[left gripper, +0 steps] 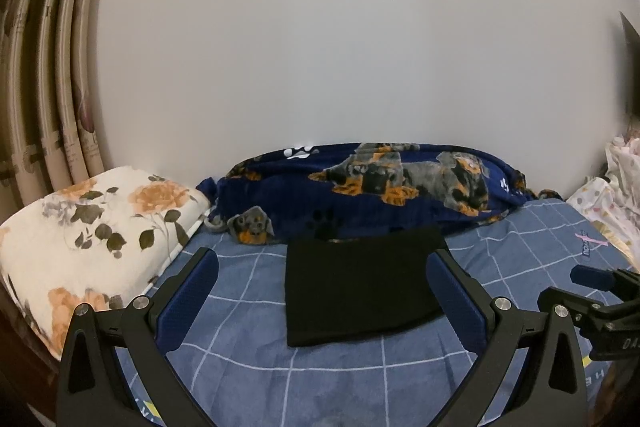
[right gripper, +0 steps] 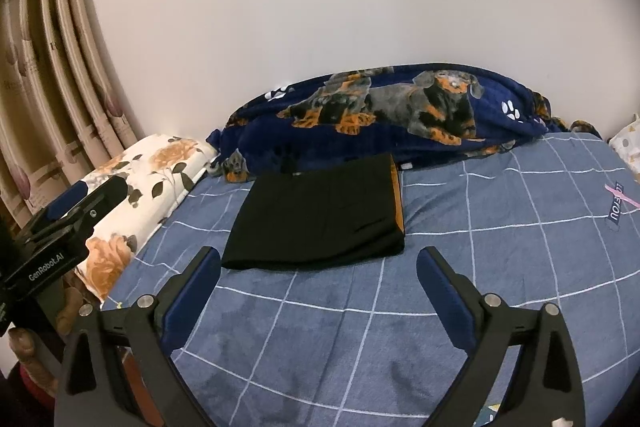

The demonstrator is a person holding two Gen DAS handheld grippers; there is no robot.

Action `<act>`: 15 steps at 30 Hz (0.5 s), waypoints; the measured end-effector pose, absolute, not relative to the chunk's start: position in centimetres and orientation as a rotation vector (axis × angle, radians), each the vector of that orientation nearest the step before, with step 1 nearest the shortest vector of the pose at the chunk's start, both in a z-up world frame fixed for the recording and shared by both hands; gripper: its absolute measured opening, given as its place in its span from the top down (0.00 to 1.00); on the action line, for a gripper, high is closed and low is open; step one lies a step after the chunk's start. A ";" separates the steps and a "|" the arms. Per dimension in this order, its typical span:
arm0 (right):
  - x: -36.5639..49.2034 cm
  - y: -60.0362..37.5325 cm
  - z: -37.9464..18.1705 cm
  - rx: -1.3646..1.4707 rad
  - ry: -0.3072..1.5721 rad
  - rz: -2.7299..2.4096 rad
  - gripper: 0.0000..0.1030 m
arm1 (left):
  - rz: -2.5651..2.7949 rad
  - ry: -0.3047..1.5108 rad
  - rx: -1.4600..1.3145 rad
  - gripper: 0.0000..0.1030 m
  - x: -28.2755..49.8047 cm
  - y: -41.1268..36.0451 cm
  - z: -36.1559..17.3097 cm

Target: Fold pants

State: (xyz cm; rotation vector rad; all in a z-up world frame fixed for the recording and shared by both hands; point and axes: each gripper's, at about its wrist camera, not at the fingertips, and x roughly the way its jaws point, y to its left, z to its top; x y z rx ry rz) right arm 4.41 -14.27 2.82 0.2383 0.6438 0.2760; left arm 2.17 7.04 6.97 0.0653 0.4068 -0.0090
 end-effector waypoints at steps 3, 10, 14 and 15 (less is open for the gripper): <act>4.6 -14.2 2.7 0.239 0.651 0.277 0.05 | -0.010 0.411 0.064 0.00 2.2 7.0 6.9; 4.8 -14.4 2.3 0.245 0.660 0.274 0.04 | -0.018 0.421 0.066 0.00 2.3 7.0 6.6; 4.9 -14.3 2.1 0.238 0.661 0.272 0.04 | -0.026 0.432 0.058 0.00 2.6 7.2 6.3; 4.9 -14.3 2.1 0.236 0.661 0.271 0.04 | -0.017 0.435 0.061 0.00 2.7 7.2 6.3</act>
